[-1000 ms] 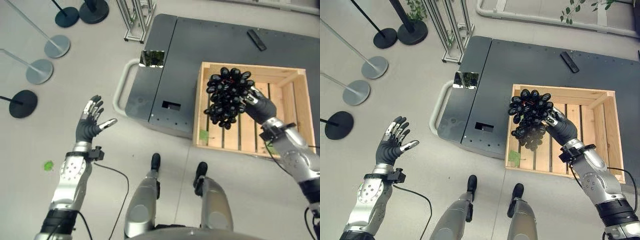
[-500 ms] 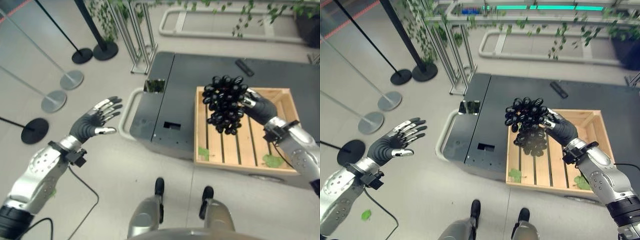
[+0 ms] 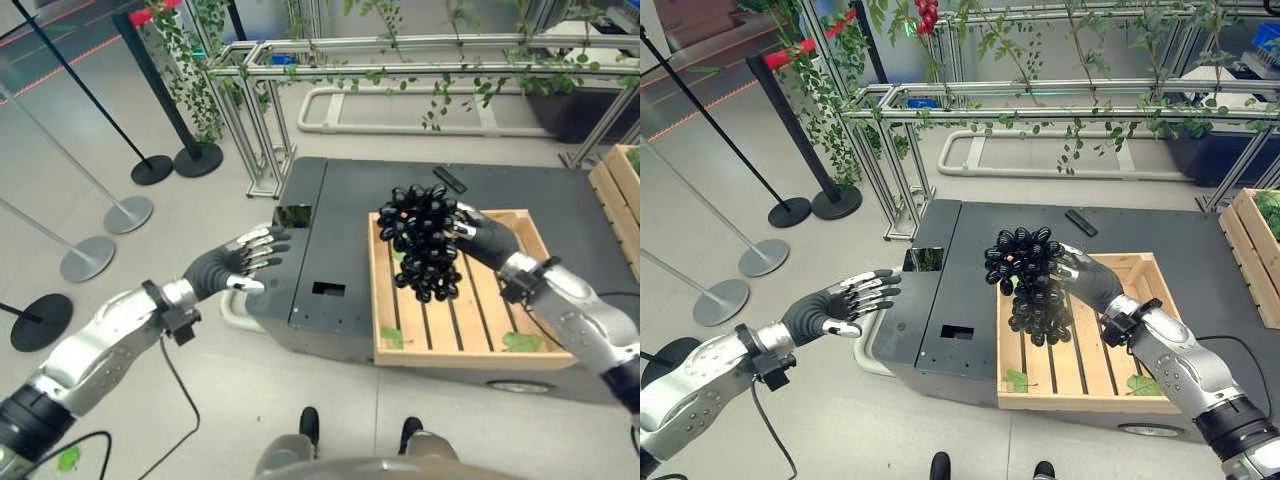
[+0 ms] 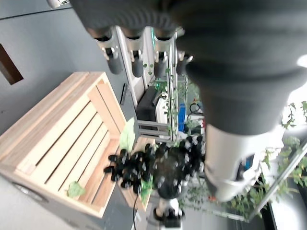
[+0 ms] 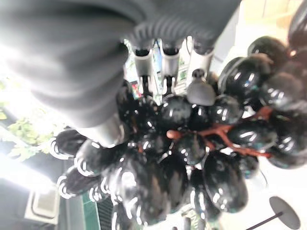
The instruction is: Pick up the fruits from the basket on one side to the basket on the other side
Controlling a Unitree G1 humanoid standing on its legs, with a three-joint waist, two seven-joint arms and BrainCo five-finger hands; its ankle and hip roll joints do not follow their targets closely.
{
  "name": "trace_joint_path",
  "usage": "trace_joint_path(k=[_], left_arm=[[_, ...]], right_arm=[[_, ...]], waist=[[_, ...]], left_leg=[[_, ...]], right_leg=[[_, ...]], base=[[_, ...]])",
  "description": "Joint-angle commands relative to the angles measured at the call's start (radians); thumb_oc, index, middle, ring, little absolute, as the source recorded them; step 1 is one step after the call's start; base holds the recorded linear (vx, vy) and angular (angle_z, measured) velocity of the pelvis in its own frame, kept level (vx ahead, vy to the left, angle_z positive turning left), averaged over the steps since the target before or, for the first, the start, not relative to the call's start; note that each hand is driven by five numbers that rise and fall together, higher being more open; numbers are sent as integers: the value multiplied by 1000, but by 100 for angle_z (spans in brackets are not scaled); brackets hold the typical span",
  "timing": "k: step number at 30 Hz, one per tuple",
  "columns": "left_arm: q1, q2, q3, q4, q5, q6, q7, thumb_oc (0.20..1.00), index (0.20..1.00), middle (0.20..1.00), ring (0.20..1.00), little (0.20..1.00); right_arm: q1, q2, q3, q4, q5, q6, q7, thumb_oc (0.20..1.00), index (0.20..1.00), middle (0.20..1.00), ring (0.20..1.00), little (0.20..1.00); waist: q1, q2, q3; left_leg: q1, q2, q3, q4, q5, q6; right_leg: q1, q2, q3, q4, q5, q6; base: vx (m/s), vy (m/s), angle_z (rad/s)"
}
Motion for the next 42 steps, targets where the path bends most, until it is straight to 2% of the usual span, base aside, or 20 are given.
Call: trace_joint_path(k=[1,10,28,37,42], left_arm=[[-74,2,-32,2,-9,-29,19,1000,1000,1000,1000,1000],[-196,-83,-121,23,75,-43,33,1000,1000,1000,1000,1000],[-377,-234,-271,38,115,-34,40,1000,1000,1000,1000,1000],[-489,-304,-397,47,91,-4,30,1000,1000,1000,1000,1000],[-510,-341,-422,53,89,-1,32,1000,1000,1000,1000,1000]], right_arm=[[-100,41,21,-63,83,-73,5,200,200,200,200,200],[-101,94,35,-100,45,-76,10,200,200,200,200,200],[-152,201,97,-157,-17,-81,4,200,200,200,200,200],[-202,268,123,-125,-52,-99,-33,200,200,200,200,200],[-212,288,142,-131,-67,-98,-32,200,200,200,200,200]], waist=[[-24,-68,-51],[-33,-78,-61],[-43,-87,-74],[-51,-91,-79],[-53,-93,-79]], left_leg=[[-14,-53,11,47,-76,20],[-11,-54,12,48,-83,23],[-6,-58,15,41,-86,30],[-5,-58,17,44,-90,34],[-2,-59,15,42,-92,36]], right_leg=[[55,-27,-38,-106,79,77],[54,-24,-32,-100,74,76],[58,-26,-25,-112,81,78],[62,-26,-21,-118,85,80],[62,-26,-16,-117,83,80]], base=[[0,0,0],[3,-1,0],[0,0,0],[0,0,0],[0,0,0]])
